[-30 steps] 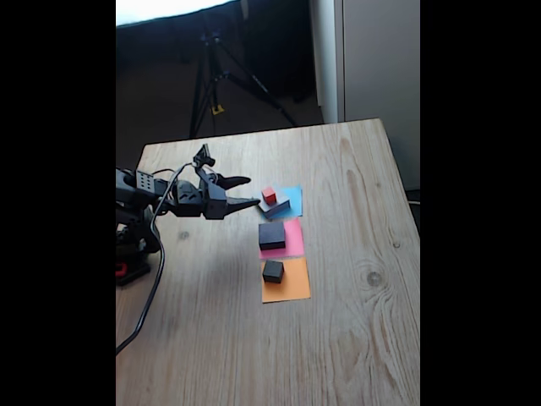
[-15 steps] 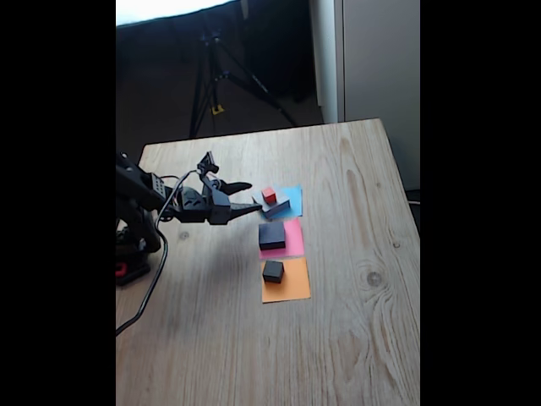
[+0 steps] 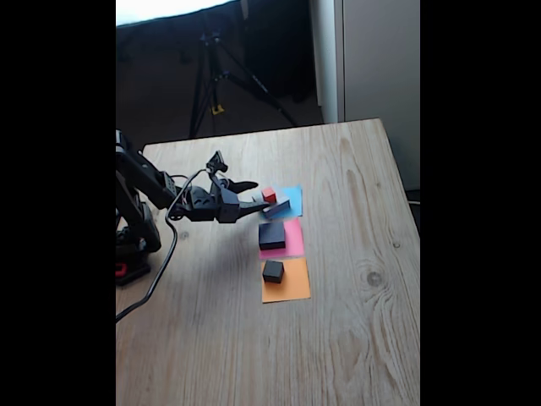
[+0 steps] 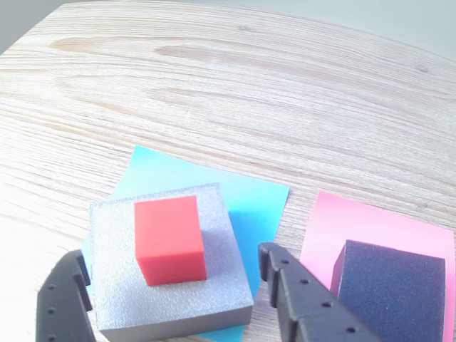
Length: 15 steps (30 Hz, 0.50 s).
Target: Tower of hanoi
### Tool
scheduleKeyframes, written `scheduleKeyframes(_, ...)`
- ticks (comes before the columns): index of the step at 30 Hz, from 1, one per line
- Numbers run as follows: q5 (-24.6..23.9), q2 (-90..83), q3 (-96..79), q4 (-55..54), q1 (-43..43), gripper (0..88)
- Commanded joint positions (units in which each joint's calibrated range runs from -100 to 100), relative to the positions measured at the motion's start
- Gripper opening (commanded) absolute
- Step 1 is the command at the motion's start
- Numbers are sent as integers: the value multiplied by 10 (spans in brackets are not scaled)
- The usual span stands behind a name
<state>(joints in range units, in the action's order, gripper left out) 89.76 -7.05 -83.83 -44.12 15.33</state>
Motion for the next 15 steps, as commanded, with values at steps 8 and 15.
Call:
scheduleKeyframes(8, 36, 67, 57, -61, 25, 271)
scheduleKeyframes(15, 56, 107, 78, -78, 31, 268)
